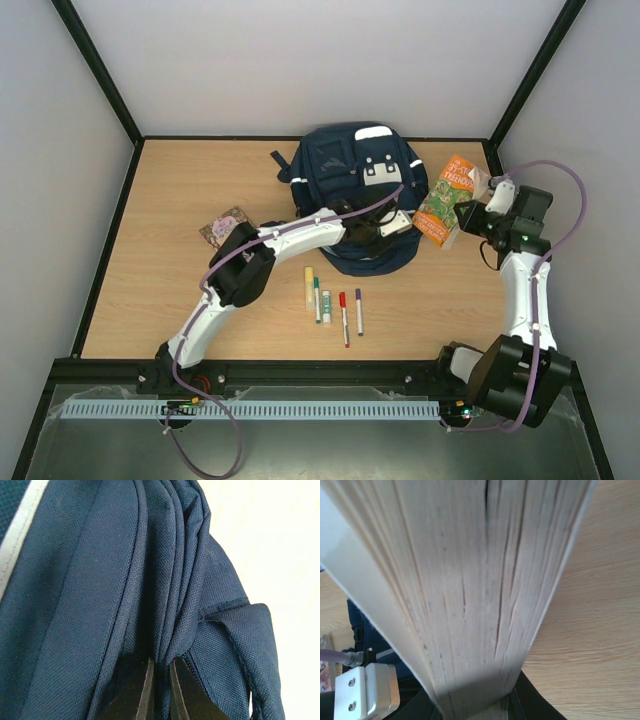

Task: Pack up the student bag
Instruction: Place the book in the student bag.

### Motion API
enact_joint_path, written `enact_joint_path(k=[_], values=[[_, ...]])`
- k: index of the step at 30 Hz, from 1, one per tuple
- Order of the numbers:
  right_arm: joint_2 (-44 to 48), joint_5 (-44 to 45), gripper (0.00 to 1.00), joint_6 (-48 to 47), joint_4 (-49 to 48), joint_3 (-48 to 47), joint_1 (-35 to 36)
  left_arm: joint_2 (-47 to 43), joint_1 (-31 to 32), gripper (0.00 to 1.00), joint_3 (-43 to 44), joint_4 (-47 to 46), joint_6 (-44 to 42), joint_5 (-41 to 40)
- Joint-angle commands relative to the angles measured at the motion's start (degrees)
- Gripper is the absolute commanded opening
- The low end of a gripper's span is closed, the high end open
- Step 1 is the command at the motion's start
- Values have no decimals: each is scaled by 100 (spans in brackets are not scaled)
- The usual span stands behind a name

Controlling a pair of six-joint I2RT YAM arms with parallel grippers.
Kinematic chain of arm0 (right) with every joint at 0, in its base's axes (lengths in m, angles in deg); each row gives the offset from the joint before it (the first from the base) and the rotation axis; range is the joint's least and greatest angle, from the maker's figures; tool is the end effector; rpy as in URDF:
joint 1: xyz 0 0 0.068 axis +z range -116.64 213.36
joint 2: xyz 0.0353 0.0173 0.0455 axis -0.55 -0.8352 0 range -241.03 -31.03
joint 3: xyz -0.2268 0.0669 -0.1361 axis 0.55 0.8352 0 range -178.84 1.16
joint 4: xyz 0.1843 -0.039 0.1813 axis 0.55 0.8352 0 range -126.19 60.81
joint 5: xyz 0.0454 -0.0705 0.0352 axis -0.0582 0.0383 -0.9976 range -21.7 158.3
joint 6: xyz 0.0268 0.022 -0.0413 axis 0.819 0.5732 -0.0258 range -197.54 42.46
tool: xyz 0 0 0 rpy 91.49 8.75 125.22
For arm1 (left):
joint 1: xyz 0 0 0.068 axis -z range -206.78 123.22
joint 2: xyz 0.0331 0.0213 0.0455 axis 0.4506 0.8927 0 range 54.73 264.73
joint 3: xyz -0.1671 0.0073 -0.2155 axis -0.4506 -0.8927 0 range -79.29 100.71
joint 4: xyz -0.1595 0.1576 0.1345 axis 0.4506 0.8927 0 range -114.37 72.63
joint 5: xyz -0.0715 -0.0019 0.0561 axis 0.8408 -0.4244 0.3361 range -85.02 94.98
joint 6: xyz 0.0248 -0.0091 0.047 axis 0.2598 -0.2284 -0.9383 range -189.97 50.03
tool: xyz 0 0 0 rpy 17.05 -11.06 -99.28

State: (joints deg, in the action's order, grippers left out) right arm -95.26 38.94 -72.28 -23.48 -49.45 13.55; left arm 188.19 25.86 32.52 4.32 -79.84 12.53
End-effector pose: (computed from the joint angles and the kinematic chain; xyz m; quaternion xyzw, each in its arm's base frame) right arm 0.2426 -0.0689 0.3052 0.0478 0.8313 0.1490 0.5334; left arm 0.3125 -0.4170 0.1863 0.5061 0.7909 -0.1810 0.2925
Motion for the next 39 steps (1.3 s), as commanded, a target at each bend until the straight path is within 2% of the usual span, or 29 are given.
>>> enact_joint_path(k=[1,7,11,17,29,39], values=[[-56,-528,1,-17,446,-885,-127,-594,27,2,135,0,95,-270],[-451,-1312,1,-548,2396,-2300,-338,-1179,10,2,205,-159,97,-477],[-346,-1493,1,-793,3187,-2712,-344,-1356,-72,2,362,-220,89,-628],[-43,-1833,1,-1236,3842,-2360,-340,-1431,-272,2,823,-369,167,-707],[-139,-2658,1,-1284,4589,-1765,-339,-1342,-465,2,1220,-850,544,-722],[-259,-2600,1,-1053,5056,-1656,-333,-1316,-510,2,1229,-1036,736,-887]])
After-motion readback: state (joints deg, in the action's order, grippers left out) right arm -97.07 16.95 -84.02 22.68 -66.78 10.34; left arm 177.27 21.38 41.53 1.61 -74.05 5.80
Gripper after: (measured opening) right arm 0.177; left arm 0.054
